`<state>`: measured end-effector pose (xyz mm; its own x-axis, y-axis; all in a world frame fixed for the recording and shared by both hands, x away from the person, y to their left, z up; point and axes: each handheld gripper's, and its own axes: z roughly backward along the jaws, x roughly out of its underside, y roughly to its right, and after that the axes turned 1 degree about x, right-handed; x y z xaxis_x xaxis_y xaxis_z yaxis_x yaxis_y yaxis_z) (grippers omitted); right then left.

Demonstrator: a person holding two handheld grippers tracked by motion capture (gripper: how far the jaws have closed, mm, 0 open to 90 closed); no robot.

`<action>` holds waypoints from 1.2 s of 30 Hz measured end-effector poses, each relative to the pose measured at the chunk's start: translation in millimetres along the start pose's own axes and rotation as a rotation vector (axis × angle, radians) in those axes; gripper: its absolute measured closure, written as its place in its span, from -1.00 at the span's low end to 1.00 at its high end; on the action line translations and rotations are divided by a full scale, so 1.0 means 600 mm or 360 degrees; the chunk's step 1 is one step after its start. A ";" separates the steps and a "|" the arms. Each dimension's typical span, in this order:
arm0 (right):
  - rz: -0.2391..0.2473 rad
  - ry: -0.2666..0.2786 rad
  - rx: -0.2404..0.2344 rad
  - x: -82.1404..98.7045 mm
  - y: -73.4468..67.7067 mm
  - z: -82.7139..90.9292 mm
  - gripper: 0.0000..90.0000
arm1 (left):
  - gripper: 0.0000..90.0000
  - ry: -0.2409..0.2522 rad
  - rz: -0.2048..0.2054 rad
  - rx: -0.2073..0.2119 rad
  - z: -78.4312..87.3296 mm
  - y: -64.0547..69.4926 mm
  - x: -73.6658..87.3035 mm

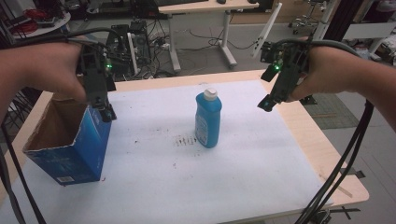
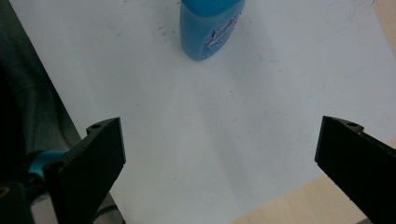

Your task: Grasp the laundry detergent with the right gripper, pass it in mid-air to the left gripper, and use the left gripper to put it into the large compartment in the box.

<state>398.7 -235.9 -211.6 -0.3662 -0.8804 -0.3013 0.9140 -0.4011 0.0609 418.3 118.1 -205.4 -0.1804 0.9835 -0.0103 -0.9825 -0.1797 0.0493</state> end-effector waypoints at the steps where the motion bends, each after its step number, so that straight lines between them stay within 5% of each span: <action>1: -0.0022 0.0018 -0.0004 0.004 -0.001 -0.002 -0.98 | -0.96 0.0003 0.0000 -0.0003 0.000 0.001 0.000; 5: -0.0197 0.0129 -0.0036 0.026 -0.006 -0.012 -0.98 | -0.96 0.0016 0.0000 -0.0003 0.000 0.002 0.002; 11: -0.0339 0.0273 -0.0044 0.047 -0.017 -0.026 -0.98 | -0.96 0.0007 -0.0002 0.0001 -0.002 0.001 0.006; 13: -0.0451 0.0332 -0.0041 0.058 -0.026 -0.041 -0.98 | -0.96 0.0006 0.0005 0.0004 -0.004 0.001 0.007; 19: -0.0628 0.0458 -0.0074 0.074 -0.043 -0.074 -0.98 | -0.96 -0.0004 -0.0003 0.0001 -0.005 0.002 0.007; 25: -0.0731 0.0545 -0.0101 0.076 -0.061 -0.112 -0.98 | -0.96 0.0005 -0.0010 -0.0004 -0.004 0.005 0.007; 36: -0.0772 0.0625 -0.0039 0.061 -0.081 -0.184 -0.98 | -0.96 -0.0009 -0.0007 -0.0002 -0.006 0.012 0.014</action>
<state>360.2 -220.4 -330.8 -0.6534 -0.4391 -0.6167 0.6652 -0.7219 -0.1909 409.6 124.9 -208.9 -0.1756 0.9844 -0.0046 -0.9834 -0.1752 0.0480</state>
